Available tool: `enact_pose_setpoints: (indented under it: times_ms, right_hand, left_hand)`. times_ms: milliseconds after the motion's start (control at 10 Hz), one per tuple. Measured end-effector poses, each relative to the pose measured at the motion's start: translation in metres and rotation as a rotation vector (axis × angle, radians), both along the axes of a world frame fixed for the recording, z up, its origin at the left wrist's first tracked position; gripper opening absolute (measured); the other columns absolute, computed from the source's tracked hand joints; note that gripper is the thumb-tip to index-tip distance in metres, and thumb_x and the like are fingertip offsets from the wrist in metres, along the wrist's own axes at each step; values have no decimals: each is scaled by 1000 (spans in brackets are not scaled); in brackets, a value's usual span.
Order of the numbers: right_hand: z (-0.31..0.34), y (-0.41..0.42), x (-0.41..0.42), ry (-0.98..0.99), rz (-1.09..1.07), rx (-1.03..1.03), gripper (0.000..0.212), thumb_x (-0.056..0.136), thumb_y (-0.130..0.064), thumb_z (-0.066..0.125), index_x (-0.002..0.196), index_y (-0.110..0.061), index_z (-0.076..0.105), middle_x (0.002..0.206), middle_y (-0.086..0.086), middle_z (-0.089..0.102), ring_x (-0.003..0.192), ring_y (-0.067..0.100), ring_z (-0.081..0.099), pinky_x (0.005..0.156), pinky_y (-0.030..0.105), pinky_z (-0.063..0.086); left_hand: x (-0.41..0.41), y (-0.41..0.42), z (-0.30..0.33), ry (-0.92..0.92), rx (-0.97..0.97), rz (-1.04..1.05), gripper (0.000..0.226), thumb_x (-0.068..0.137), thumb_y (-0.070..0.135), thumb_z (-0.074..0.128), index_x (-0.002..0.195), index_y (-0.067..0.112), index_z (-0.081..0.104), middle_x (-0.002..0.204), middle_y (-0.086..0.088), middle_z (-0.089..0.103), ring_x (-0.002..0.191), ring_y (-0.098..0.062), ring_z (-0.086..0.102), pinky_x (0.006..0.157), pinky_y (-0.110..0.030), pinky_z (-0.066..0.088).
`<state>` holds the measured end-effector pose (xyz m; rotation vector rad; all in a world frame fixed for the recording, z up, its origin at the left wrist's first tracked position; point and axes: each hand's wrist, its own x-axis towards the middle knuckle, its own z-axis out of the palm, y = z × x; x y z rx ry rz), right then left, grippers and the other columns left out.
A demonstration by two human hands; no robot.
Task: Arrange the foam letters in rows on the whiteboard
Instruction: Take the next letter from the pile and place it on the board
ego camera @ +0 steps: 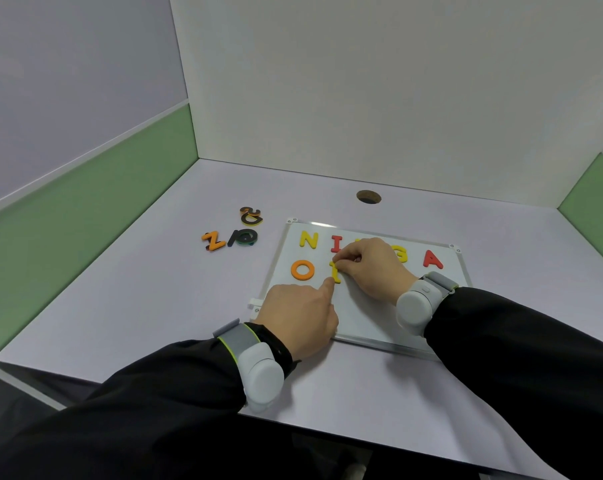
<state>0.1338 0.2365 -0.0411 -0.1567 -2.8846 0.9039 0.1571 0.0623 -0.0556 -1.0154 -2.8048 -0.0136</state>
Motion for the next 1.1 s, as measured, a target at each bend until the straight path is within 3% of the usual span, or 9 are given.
enact_pose_setpoints:
  times_ms: [200, 600, 800, 900, 1000, 1100]
  right_hand:
    - [0, 0, 0, -1, -5, -6, 18, 93, -20, 64, 104, -15, 77, 109, 1, 72, 92, 10, 58, 85, 21, 42]
    - [0, 2, 0, -1, -7, -36, 16, 91, -19, 66, 102, -14, 77, 103, -1, 72, 91, 11, 60, 81, 20, 40]
    - [0, 2, -1, -4, -13, -35, 18, 92, -20, 66, 106, -14, 76, 105, -1, 72, 93, 11, 61, 82, 20, 42]
    - [2, 1, -2, 30, -33, -53, 18, 91, -14, 62, 103, -14, 76, 99, -4, 71, 92, 11, 62, 83, 20, 43]
    - [8, -4, -6, 72, -45, -111, 19, 90, -12, 60, 98, -13, 77, 96, -5, 71, 91, 10, 63, 80, 19, 44]
    - [16, -13, -16, 93, -43, -134, 17, 89, -13, 60, 95, -16, 75, 87, -8, 69, 81, 6, 62, 69, 12, 43]
  left_hand:
    - [0, 0, -1, 3, 7, 2, 51, 100, 35, 28, 147, 17, 30, 78, -1, 60, 60, -22, 50, 57, -30, 40]
    - [0, -1, -1, 10, 35, 4, 46, 99, 34, 29, 141, 17, 35, 72, 1, 52, 60, -25, 47, 57, -30, 33]
    - [1, -4, 1, -31, 57, 4, 53, 100, 36, 30, 149, 17, 25, 76, 0, 55, 64, -23, 51, 58, -30, 37]
    - [-3, -7, 3, -47, 79, -12, 47, 99, 36, 33, 142, 17, 34, 81, -1, 61, 69, -26, 58, 61, -32, 45]
    - [-11, -12, 8, -30, 101, 8, 34, 97, 37, 35, 123, 18, 48, 81, -2, 62, 72, -29, 61, 60, -32, 44]
    - [-24, -21, 14, -14, 121, 73, 31, 97, 37, 37, 117, 19, 52, 81, -1, 60, 77, -29, 61, 61, -31, 36]
